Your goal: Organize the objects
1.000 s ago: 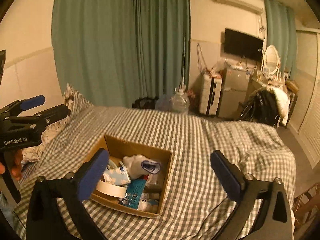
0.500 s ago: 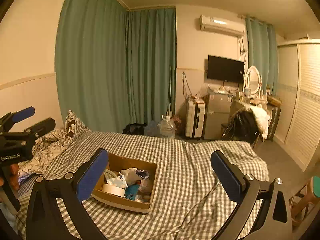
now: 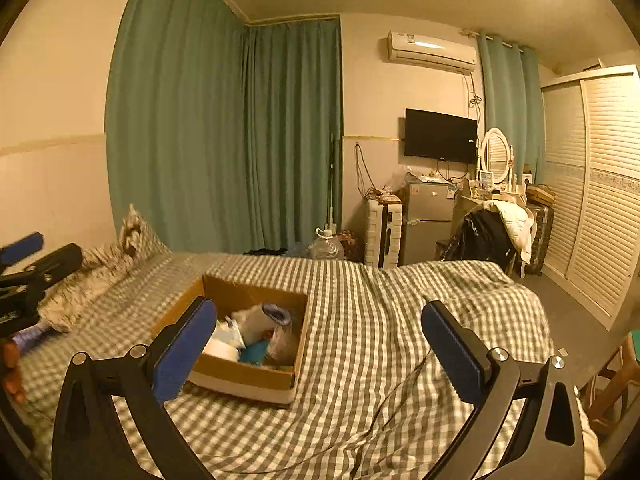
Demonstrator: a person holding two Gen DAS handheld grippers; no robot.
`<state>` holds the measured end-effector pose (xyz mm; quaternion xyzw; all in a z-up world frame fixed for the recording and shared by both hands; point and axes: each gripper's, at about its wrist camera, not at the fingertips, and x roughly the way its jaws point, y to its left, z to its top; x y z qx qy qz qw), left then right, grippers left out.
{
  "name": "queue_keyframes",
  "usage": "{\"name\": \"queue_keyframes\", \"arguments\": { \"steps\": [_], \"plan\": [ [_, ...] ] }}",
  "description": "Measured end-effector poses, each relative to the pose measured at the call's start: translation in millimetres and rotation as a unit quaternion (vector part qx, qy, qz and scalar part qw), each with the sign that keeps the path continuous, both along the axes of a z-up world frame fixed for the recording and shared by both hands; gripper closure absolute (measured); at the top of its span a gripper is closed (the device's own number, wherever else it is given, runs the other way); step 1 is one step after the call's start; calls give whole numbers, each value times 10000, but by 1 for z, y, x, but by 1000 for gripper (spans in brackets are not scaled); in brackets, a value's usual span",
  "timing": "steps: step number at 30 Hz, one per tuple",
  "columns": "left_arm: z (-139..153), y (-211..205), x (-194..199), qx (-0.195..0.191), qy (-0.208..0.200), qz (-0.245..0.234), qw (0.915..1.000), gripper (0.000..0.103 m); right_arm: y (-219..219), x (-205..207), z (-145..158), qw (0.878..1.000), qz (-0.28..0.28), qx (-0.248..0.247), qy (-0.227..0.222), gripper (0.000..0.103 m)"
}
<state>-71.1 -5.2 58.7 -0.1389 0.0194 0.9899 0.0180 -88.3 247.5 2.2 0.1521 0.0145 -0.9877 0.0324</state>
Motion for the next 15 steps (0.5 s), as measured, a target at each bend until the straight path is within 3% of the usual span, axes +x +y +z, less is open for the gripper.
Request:
{"name": "queue_keyframes", "arguments": {
  "steps": [5,15],
  "plan": [
    [-32,1,-7,-243,-245,148,9993,0,-5,-18,-32,9998,-81,48,-156,0],
    [-38,3,-6,-347,-379,139,9986,0,-13,-24,-39,9997,48,-11,-253,0]
  ]
}}
